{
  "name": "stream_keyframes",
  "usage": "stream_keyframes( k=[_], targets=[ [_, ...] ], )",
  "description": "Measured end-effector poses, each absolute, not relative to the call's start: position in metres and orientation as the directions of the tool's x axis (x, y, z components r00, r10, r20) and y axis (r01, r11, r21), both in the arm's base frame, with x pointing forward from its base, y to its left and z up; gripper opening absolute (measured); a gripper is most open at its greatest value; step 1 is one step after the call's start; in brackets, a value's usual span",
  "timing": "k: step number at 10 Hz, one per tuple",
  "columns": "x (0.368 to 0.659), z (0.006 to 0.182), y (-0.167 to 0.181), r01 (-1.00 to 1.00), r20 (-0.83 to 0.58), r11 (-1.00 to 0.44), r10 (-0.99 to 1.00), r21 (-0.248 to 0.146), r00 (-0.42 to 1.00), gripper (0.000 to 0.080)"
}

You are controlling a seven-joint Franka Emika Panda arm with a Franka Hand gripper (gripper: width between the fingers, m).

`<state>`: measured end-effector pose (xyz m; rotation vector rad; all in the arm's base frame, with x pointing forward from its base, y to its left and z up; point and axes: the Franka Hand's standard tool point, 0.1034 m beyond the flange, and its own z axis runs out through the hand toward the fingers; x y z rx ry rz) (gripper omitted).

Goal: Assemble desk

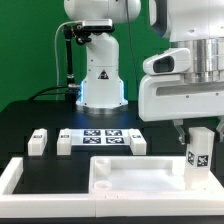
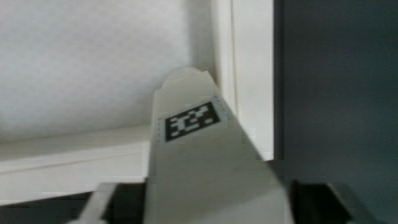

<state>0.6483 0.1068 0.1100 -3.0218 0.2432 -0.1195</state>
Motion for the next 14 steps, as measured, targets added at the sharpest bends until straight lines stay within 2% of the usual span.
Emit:
stream_keyframes(
  k=[1,2,3,5,8,10,14],
  targets=[
    [0.6478,0.1093,0.1043,-0.239,0.059,-0.964,-0.246,-0.115,0.967,0.0294],
    [0.6480,0.1094,0.1034,-0.293,0.052,-0.949,-0.301,-0.118,0.952,0.0294],
    [0.6481,0.1100,0.1021,-0.438,0.030,-0.890,-0.445,-0.122,0.895,0.0294],
    [0.6475,0.1092,0.1018,-0.688,-0.009,-0.716,-0.692,-0.122,0.722,0.0294],
    [0.6471,0.1087,0.1044,-0.947,-0.112,-0.300,-0.943,-0.117,0.313,0.0294],
    [0.6487,0.1080,0.1057,-0.993,-0.168,-0.045,-0.984,-0.105,0.062,0.0294],
    [0.6487,0.1080,0.1071,-0.981,-0.211,0.182,-0.964,-0.070,-0.164,0.0294]
  ],
)
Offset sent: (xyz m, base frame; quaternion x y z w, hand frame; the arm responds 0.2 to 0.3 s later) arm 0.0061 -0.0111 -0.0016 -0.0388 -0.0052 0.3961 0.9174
